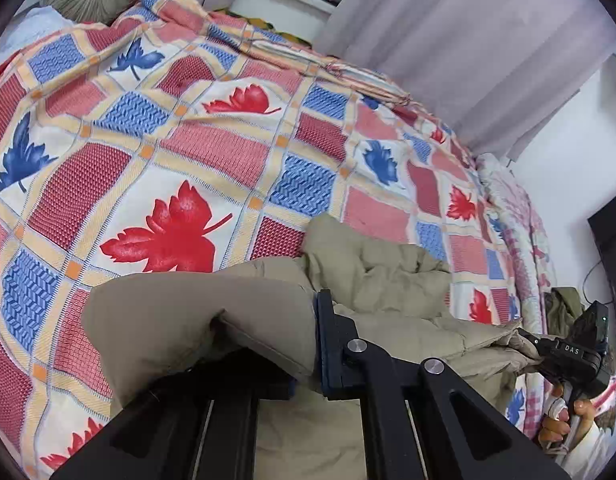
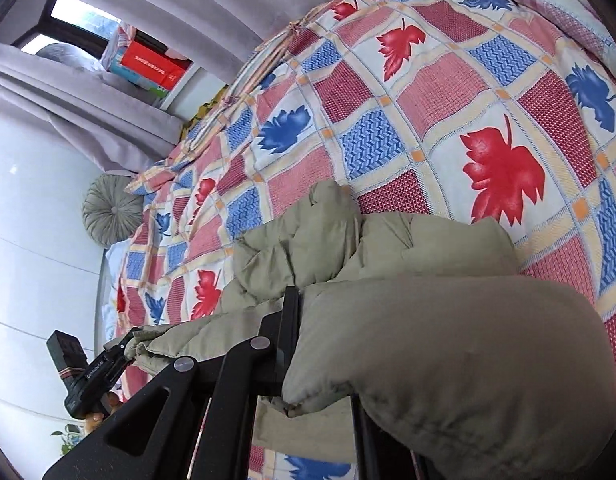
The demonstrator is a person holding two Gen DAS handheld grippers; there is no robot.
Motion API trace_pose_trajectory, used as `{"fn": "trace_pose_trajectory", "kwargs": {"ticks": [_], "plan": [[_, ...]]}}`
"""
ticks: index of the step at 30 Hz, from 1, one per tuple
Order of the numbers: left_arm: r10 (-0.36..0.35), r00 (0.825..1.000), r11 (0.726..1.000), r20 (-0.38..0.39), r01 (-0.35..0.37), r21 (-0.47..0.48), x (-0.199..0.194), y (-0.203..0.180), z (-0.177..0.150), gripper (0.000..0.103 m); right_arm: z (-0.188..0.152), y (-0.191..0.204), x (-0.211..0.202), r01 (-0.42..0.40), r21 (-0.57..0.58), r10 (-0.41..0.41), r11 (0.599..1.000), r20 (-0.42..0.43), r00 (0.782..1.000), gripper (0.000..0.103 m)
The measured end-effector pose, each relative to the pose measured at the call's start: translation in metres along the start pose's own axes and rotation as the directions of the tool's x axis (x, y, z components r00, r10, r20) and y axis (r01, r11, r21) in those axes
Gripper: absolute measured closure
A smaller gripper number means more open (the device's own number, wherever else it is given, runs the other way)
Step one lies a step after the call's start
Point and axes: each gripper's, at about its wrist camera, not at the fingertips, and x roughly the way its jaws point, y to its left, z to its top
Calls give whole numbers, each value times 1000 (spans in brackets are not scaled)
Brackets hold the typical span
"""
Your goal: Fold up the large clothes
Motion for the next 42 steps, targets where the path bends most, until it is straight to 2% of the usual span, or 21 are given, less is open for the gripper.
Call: {"fn": "trace_pose_trajectory", "kwargs": {"ticks": [4, 7, 12, 13, 14, 16, 17, 19, 20, 22, 25, 26, 27, 28, 35, 39, 42], "plan": [[84, 996, 996, -33, -83, 23, 51, 8, -4, 94, 6, -17, 46, 89, -10, -89, 996, -35, 995, 97], [128, 991, 991, -39, -127, 49, 73, 9, -5, 93, 7, -27, 65, 114, 10, -114, 993, -42, 993, 97], [169, 984, 984, -48, -166, 59, 78, 6, -3, 93, 8, -30, 77, 137, 25, -136, 990, -45, 990, 94], [174, 984, 983, -46, -171, 66, 75, 5, -2, 90, 9, -29, 77, 139, 28, -137, 990, -45, 989, 94], [173, 984, 983, -42, -170, 74, 71, 4, -2, 85, 10, -29, 76, 136, 32, -134, 990, -47, 990, 94], [142, 990, 987, -22, -140, 78, 59, 3, -1, 50, 11, -28, 73, 124, 39, -122, 992, -49, 991, 91], [126, 992, 990, -12, -125, 72, 53, 3, -1, 36, 12, -28, 71, 114, 45, -112, 993, -48, 993, 87], [124, 992, 990, 31, -126, 61, 39, 1, 0, 16, 12, -28, 66, 98, 52, -96, 994, -48, 994, 84], [135, 989, 989, 52, -138, 61, 34, 0, -1, 16, 12, -27, 64, 93, 54, -91, 994, -47, 995, 82], [141, 989, 987, 46, -144, 72, 29, -3, -1, 16, 12, -26, 61, 92, 56, -90, 994, -43, 995, 79], [157, 987, 985, 39, -159, 73, 23, -3, -4, 16, 11, -23, 55, 92, 61, -90, 994, -21, 996, 64], [156, 987, 984, 37, -159, 75, 20, -3, -6, 16, 11, -22, 52, 92, 65, -92, 994, -7, 996, 54], [161, 986, 984, 34, -163, 76, 17, -2, -9, 16, 11, -21, 47, 88, 66, -89, 994, 10, 996, 37], [165, 986, 983, 28, -167, 77, 14, -1, -14, 16, 10, -19, 43, 85, 62, -87, 994, 23, 996, 31], [152, 987, 985, -52, -146, 93, -8, 11, -62, 16, -13, -15, 17, 58, 59, -59, 997, 11, 998, 30], [95, 990, 996, -103, -94, 7, -25, 32, -93, 16, -46, -25, 2, 50, 75, -49, 996, -14, 999, 30], [50, 990, 995, -129, -61, -81, -36, 53, -118, 16, -78, -34, -11, 14, 93, -12, 996, -24, 1000, 30]]}}
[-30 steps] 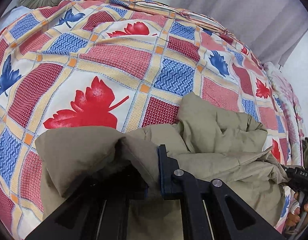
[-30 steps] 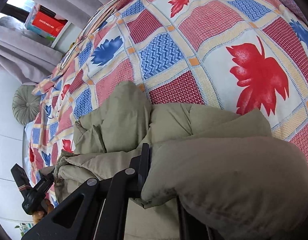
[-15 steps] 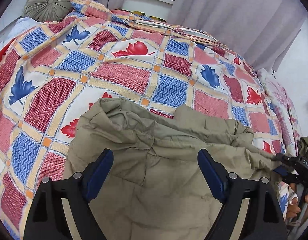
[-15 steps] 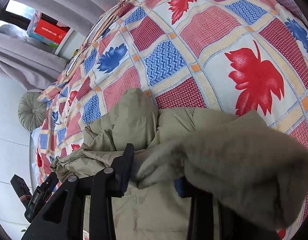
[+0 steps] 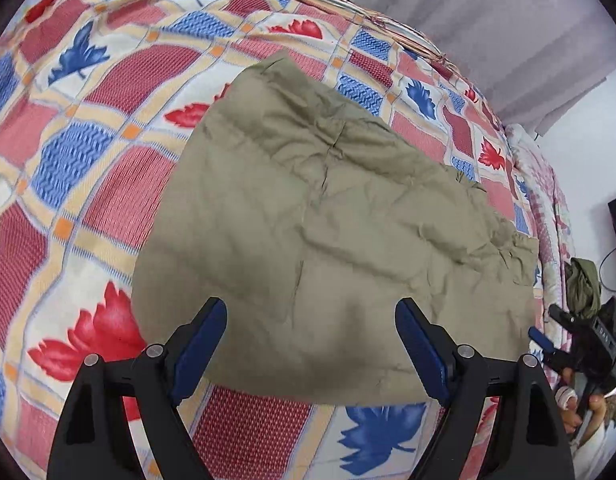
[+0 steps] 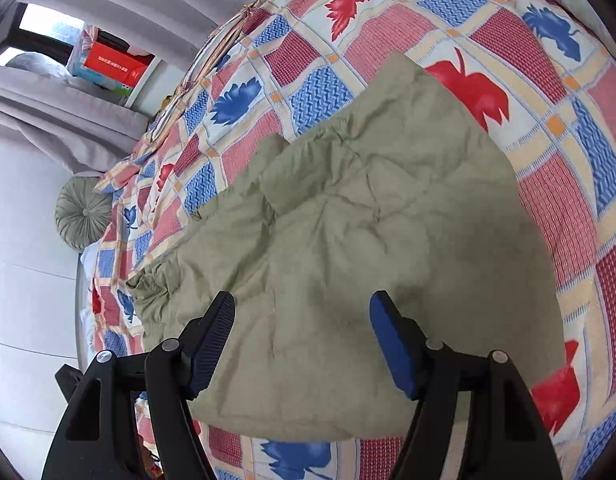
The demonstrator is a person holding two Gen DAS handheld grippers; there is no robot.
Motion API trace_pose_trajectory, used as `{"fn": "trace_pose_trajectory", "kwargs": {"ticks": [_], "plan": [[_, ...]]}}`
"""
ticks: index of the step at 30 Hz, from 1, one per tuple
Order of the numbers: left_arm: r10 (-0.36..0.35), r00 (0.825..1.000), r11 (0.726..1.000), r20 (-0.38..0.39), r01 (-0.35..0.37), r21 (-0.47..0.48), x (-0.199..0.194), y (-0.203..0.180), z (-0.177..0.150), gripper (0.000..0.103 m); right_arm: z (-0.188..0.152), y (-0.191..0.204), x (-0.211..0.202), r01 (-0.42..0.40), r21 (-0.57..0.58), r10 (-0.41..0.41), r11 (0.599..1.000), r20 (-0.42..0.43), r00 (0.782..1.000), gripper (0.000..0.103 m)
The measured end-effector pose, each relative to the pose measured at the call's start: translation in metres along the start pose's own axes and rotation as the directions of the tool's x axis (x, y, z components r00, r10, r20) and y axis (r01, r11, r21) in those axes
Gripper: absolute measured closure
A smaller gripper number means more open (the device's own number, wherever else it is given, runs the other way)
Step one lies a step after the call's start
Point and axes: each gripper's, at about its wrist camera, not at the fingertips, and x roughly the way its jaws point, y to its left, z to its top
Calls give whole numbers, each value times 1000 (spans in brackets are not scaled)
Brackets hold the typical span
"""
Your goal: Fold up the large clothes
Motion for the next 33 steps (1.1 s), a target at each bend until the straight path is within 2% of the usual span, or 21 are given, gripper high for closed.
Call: {"fn": "trace_pose_trajectory", "kwargs": {"ticks": [2, 7, 10, 14, 18, 23, 30, 33], "plan": [[-13, 1000, 999, -15, 13, -43, -1, 13, -12, 16, -21, -9, -7, -6, 9, 6, 1000, -6, 1000, 30], [-116, 992, 980, -52, 106, -168, 9, 43, -36, 16, -70, -38, -12, -4, 75, 6, 997, -37, 999, 30], [-176, 982, 965, -74, 157, -212, 25, 47, -41, 16, -80, -58, -5, -5, 142, 11, 990, -41, 999, 30], [-218, 971, 954, -95, 191, -232, 50, 42, -39, 16, -81, -77, 6, -70, 234, 74, 970, -11, 997, 29], [-227, 970, 947, -83, 200, -253, 69, 38, -28, 16, -77, -84, 23, -127, 289, 129, 949, 11, 992, 27], [-232, 971, 932, -61, 204, -299, 86, 40, -11, 16, -65, -89, 53, -159, 319, 171, 934, -10, 985, 25], [-173, 985, 926, -16, 157, -342, 112, 37, 3, 16, -49, -100, 91, -222, 405, 236, 887, 16, 972, 23], [-117, 993, 927, 2, 110, -357, 117, 31, 10, 16, -45, -100, 103, -241, 440, 248, 865, 42, 968, 23]]}}
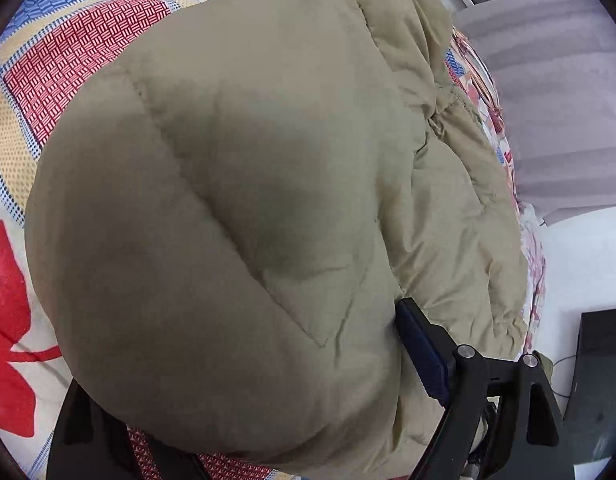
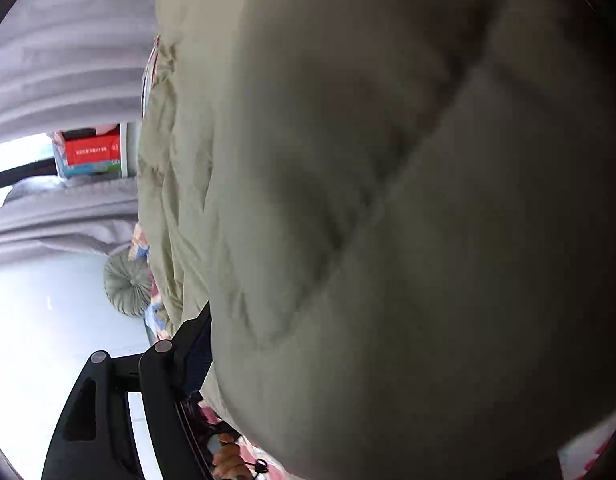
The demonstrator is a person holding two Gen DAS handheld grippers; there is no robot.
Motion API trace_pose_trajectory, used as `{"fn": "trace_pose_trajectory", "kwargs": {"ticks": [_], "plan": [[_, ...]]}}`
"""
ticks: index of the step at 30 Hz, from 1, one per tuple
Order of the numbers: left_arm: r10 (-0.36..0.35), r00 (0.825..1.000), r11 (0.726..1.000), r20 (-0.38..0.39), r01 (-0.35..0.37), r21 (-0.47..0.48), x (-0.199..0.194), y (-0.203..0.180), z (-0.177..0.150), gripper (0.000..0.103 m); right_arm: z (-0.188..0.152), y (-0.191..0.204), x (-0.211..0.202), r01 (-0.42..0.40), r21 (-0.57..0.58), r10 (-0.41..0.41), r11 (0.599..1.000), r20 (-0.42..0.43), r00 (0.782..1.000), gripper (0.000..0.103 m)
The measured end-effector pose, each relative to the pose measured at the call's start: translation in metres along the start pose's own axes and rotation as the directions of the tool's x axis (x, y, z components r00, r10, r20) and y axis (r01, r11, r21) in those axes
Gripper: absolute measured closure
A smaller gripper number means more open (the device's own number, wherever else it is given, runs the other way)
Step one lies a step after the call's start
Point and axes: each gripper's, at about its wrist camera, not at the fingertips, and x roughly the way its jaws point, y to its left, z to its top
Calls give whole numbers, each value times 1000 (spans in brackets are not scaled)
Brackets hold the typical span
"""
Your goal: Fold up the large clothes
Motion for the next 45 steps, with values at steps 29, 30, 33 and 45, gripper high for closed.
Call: {"fn": "trace_pose_trajectory", "kwargs": {"ticks": [29, 30, 33, 45], "plan": [[91, 987, 976, -132, -62, 211, -169, 80, -146, 83, -136, -34, -87, 49, 39, -43, 998, -161, 986, 83], [106, 983, 974, -146, -74, 212, -167, 86, -153, 83, -143, -40, -88, 69, 44, -61, 997, -166, 984, 82], [137, 978, 970, -158, -100, 223, -162, 99, -164, 83, -145, -53, -85, 94, 78, -80, 993, -172, 982, 81], [321, 938, 912, -130, -269, 309, -226, 103, -167, 49, -134, -23, -94, 248, -35, -249, 968, -254, 935, 59]]}}
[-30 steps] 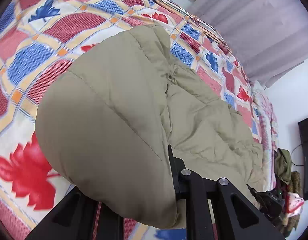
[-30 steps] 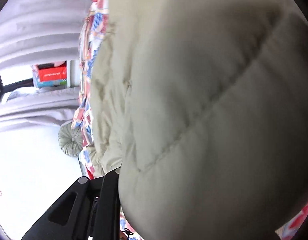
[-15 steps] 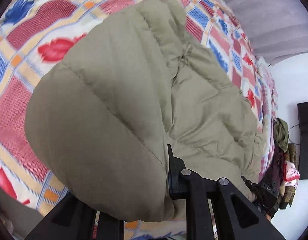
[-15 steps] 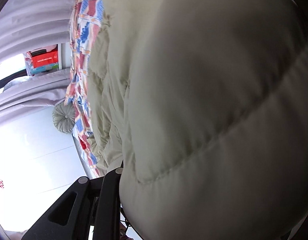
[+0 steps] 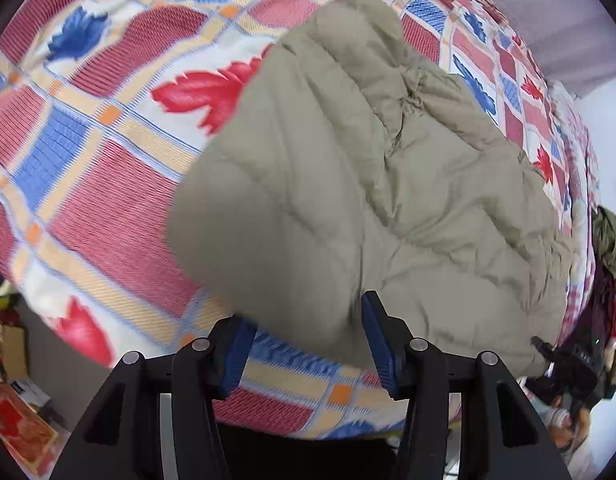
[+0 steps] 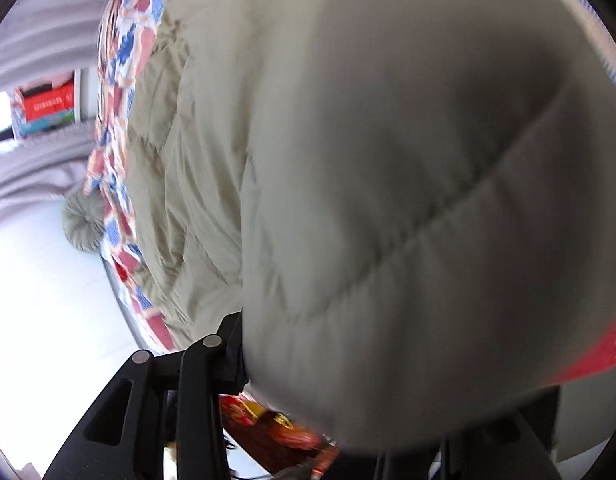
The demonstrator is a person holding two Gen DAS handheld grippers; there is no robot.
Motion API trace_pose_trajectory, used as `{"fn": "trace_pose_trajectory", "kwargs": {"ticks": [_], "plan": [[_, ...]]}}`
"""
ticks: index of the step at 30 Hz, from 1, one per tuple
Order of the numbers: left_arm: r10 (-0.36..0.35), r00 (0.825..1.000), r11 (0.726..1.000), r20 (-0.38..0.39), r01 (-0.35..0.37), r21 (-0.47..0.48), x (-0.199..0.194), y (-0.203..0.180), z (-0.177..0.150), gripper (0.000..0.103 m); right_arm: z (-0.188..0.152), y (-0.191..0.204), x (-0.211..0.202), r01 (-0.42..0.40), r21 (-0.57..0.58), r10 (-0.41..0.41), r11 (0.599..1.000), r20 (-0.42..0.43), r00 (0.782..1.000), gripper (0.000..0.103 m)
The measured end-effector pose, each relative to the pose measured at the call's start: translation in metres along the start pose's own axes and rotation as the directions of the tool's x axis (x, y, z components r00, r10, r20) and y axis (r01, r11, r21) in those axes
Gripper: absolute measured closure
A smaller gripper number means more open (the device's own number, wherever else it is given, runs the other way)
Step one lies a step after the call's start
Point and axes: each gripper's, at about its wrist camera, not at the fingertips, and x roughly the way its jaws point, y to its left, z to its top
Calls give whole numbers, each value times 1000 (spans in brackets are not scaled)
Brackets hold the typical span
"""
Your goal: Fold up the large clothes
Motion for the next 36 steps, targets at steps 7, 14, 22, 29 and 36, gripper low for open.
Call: {"fn": "trace_pose_trajectory", "kwargs": {"ticks": [7, 14, 22, 29, 36], "plan": [[49, 991, 995, 128, -60, 81, -74, -3, 22, 49, -8, 28, -46, 102, -156, -107, 982, -23, 994, 58], [-87, 988, 981, 126, 64, 182, -49, -67, 62, 49, -16, 54, -76, 105, -221, -77, 970, 129, 989, 72], [-185, 979, 927, 87, 144, 346, 21, -162, 81, 49, -14, 128, -3, 223, -443, -153, 868, 190, 970, 74], [-108, 988, 931, 107, 63, 359, 105, -173, 113, 49, 16, 130, 69, 318, -572, -227, 756, 226, 947, 74], [-92, 986, 914, 139, 28, 404, 105, -173, 142, 49, 47, 122, 90, 300, -586, -232, 753, 190, 954, 80]]}}
